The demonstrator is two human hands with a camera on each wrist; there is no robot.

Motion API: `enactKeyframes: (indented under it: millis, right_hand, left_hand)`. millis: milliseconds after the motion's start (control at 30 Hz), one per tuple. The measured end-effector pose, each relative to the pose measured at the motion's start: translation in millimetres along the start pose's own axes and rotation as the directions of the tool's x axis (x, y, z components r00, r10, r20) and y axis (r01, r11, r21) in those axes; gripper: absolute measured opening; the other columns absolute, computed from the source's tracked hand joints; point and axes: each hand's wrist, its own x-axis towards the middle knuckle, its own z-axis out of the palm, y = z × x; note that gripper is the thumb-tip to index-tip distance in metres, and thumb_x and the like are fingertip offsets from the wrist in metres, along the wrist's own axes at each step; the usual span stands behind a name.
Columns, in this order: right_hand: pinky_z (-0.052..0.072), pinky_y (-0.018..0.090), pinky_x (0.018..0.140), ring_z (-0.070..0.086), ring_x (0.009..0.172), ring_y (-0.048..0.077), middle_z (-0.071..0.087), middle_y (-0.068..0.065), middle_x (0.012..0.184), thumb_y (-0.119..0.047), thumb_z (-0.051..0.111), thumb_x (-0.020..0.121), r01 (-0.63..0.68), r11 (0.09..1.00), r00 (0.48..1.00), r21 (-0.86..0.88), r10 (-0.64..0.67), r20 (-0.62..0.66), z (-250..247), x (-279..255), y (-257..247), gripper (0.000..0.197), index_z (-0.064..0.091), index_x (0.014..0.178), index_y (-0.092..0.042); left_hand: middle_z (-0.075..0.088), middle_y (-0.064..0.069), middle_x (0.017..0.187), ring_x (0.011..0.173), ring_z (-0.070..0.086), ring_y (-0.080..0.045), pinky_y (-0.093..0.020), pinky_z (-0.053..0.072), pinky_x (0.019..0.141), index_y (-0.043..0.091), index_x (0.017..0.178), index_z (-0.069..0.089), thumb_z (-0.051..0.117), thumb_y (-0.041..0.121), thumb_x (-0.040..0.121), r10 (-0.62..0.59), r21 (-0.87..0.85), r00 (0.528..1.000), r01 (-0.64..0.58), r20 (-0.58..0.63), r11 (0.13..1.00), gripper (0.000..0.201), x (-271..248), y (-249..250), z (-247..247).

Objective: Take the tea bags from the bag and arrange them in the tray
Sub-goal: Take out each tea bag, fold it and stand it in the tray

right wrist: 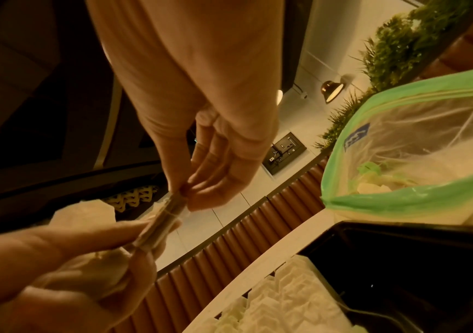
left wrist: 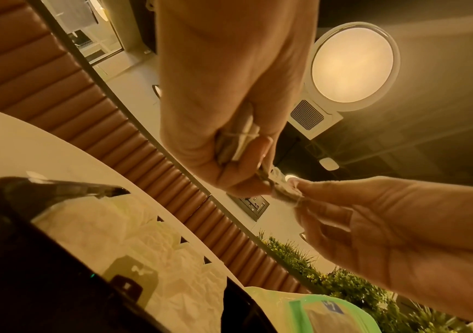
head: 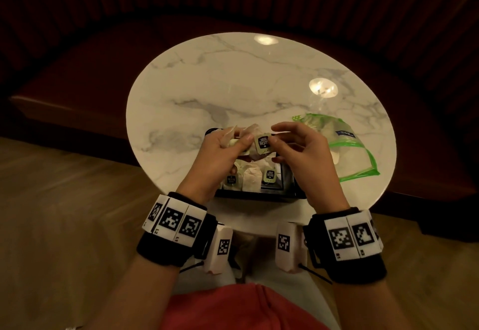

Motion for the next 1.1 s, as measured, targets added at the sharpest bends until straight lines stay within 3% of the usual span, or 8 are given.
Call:
enactKeyframes:
  millis: [300,467,533,600,633,767,967,1100]
  right_hand:
    - [0.057,0.027,0.079,0.072,0.081,0.012,0.075,0.001,0.085,-0.008,0.073,0.084,0.066,0.998,0.995,-0.01,-0.066,-0.079,-4.1,-2.6,1.0,0.011,0.075,0.095,-0.009]
    - [0.05,0.016,0.075,0.062,0.081,-0.002,0.066,-0.008,0.091,-0.014,0.074,0.084,0.124,0.982,0.992,-0.143,-0.128,-0.02,-5.6,-3.3,0.9,0.014,0.074,0.091,-0.026]
    - [0.05,0.02,0.08,0.062,0.088,0.001,0.065,-0.002,0.098,-0.018,0.069,0.089,0.131,0.98,0.991,-0.153,-0.133,-0.003,-7.0,-3.4,1.2,0.014,0.074,0.097,-0.027]
    - [0.054,0.032,0.08,0.065,0.091,0.016,0.068,0.006,0.101,-0.018,0.062,0.094,0.093,0.993,0.996,-0.07,-0.094,-0.011,-7.6,-4.4,0.5,0.017,0.073,0.106,-0.023]
    - [0.055,0.032,0.077,0.066,0.091,0.02,0.069,0.009,0.101,-0.018,0.058,0.097,0.06,0.998,0.998,-0.01,-0.06,-0.021,-7.6,-5.1,-0.9,0.02,0.071,0.111,-0.02]
    - [0.056,0.023,0.075,0.069,0.088,0.014,0.072,0.005,0.093,-0.018,0.057,0.097,-0.043,0.987,0.999,0.156,0.047,-0.023,-5.1,-5.7,-3.3,0.026,0.063,0.12,-0.011]
    - [0.058,0.029,0.076,0.071,0.093,0.023,0.073,0.009,0.096,-0.005,0.067,0.088,-0.043,0.978,0.999,0.206,0.049,-0.021,-4.3,-7.1,-4.0,0.031,0.061,0.117,-0.011]
    - [0.059,0.035,0.081,0.072,0.089,0.022,0.073,0.01,0.096,-0.004,0.069,0.086,-0.032,0.982,0.998,0.187,0.04,-0.041,-7.1,-6.6,-4.3,0.032,0.061,0.116,-0.011]
  left_hand:
    - [0.075,-0.001,0.082,0.069,0.073,-0.018,-0.017,0.031,0.039,0.02,0.098,0.071,0.055,0.027,0.099,0.024,-0.026,1.0,-0.024,0.009,0.999,0.018,-2.1,7.8,4.0]
    - [0.072,-0.004,0.082,0.073,0.071,-0.022,-0.017,0.031,0.038,0.02,0.096,0.072,0.055,0.026,0.1,0.002,-0.076,1.0,-0.004,-0.018,0.997,0.018,-1.0,5.5,6.9]
    - [0.071,-0.004,0.081,0.073,0.069,-0.024,-0.016,0.029,0.037,0.019,0.095,0.069,0.055,0.025,0.1,-0.023,-0.134,0.999,0.02,-0.025,0.991,0.017,-0.1,5.9,6.3]
    - [0.073,-0.003,0.083,0.075,0.072,-0.025,-0.016,0.026,0.035,0.017,0.095,0.066,0.054,0.024,0.1,-0.057,-0.206,0.998,0.053,-0.015,0.977,0.014,0.1,7.6,5.9]
    - [0.073,-0.001,0.082,0.076,0.073,-0.026,-0.016,0.026,0.035,0.017,0.096,0.064,0.054,0.024,0.1,-0.069,-0.235,0.998,0.064,-0.014,0.97,0.013,0.2,8.5,6.0]
    - [0.074,0.001,0.08,0.079,0.073,-0.026,-0.016,0.027,0.037,0.018,0.095,0.062,0.052,0.023,0.101,-0.073,-0.286,0.997,0.064,-0.023,0.956,0.012,0.4,9.8,6.7]
    - [0.074,0.001,0.087,0.088,0.073,-0.026,-0.016,0.028,0.04,0.02,0.095,0.062,0.052,0.026,0.101,-0.045,-0.296,0.999,0.046,0.011,0.954,0.013,-1.8,10.9,8.3]
    - [0.075,0.003,0.089,0.083,0.073,-0.019,-0.016,0.03,0.041,0.022,0.091,0.065,0.055,0.031,0.099,-0.007,-0.217,0.997,-0.009,-0.071,0.976,0.016,2.0,8.1,5.5]
